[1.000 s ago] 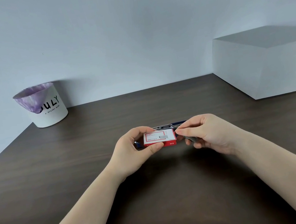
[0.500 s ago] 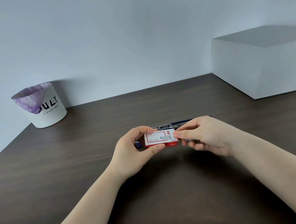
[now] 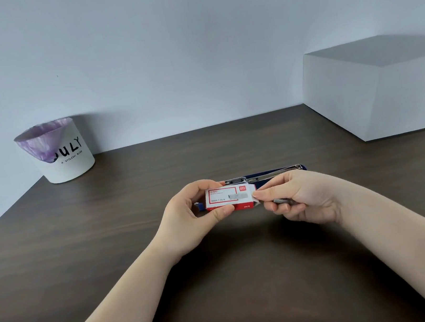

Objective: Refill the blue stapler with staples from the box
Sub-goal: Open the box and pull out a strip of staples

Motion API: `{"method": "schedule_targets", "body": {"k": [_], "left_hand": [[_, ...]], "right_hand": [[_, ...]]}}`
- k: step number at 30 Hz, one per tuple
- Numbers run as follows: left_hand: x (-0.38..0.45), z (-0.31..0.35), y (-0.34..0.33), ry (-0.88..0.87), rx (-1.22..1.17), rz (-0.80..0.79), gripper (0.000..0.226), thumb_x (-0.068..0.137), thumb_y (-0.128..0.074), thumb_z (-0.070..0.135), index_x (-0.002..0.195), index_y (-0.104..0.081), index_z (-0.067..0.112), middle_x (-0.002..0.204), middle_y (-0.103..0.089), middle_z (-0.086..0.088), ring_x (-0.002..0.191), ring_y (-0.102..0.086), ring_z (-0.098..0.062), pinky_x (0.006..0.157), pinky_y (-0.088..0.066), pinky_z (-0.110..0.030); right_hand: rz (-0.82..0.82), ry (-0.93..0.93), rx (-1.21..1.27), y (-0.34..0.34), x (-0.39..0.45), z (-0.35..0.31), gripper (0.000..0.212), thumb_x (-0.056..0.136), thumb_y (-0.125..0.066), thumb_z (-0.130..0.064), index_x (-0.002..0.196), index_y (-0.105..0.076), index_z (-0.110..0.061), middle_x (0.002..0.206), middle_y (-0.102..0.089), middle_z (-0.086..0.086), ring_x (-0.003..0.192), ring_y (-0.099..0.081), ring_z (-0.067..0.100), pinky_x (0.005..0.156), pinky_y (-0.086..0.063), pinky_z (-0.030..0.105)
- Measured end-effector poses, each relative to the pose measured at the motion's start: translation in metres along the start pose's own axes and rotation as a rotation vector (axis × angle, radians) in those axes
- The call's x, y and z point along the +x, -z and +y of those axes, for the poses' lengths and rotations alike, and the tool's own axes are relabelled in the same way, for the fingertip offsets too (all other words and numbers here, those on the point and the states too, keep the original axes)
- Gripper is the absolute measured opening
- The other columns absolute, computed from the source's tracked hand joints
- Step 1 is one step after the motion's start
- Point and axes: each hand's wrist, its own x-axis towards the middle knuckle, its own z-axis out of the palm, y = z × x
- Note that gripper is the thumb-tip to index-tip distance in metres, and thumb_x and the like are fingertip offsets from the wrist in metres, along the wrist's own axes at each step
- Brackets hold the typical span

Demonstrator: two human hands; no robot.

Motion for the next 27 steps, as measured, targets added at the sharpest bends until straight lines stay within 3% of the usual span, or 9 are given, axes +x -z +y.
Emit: {"method": "schedule_targets", "body": {"k": [9,17,22,25,27], "left_hand": [[0.002,-0.001,0.0,-0.008,0.073,-0.01,0.043,0.065,-0.078,0.027,0.104,-0.062,0.019,0.108,-0.071,0.01,0.098,-0.067,-0.005,0.085,-0.054,-0.022],[0.001,-0.001,0.001,0.001,0.123,-0.009,0.038,0.066,-0.081,0.023,0.097,-0.061,0.032,0.105,-0.072,0.009,0.095,-0.068,-0.005,0.086,-0.055,-0.022],[-0.003,0.002,0.003,0.009,0.187,-0.031,0.039,0.063,-0.083,0.027,0.094,-0.061,0.034,0.099,-0.072,0.015,0.091,-0.066,0.002,0.078,-0.049,-0.01],[-0.007,0.005,0.002,0.017,0.294,-0.079,0.039,0.06,-0.084,0.033,0.09,-0.06,0.04,0.098,-0.067,0.022,0.093,-0.063,0.006,0.079,-0.046,-0.007],[-0.008,0.007,0.002,0.016,0.398,-0.108,0.038,0.059,-0.083,0.039,0.09,-0.062,0.041,0.092,-0.064,0.026,0.088,-0.06,0.007,0.077,-0.045,-0.006]], "right_hand": [[0.167,0.148,-0.103,-0.005,0.002,0.003,0.008,0.079,-0.071,-0.009,0.075,-0.068,-0.002,0.057,-0.054,0.008,0.042,-0.037,0.009,0.03,-0.026,0.013],[0.214,0.223,-0.113,-0.006,0.002,0.003,0.008,0.077,-0.073,-0.007,0.082,-0.071,0.0,0.056,-0.055,0.008,0.039,-0.036,0.01,0.031,-0.025,0.015],[0.236,0.187,-0.069,-0.005,0.002,0.002,0.015,0.08,-0.071,-0.011,0.089,-0.069,0.002,0.059,-0.056,0.008,0.042,-0.038,0.009,0.031,-0.026,0.014],[0.256,0.145,-0.045,-0.002,0.002,0.002,0.029,0.085,-0.066,-0.021,0.095,-0.068,0.006,0.068,-0.061,0.011,0.05,-0.039,0.009,0.035,-0.031,0.013],[0.25,0.136,-0.052,0.001,0.001,0.002,0.023,0.085,-0.065,-0.016,0.098,-0.069,0.003,0.077,-0.065,0.012,0.055,-0.041,0.009,0.042,-0.038,0.014]]}}
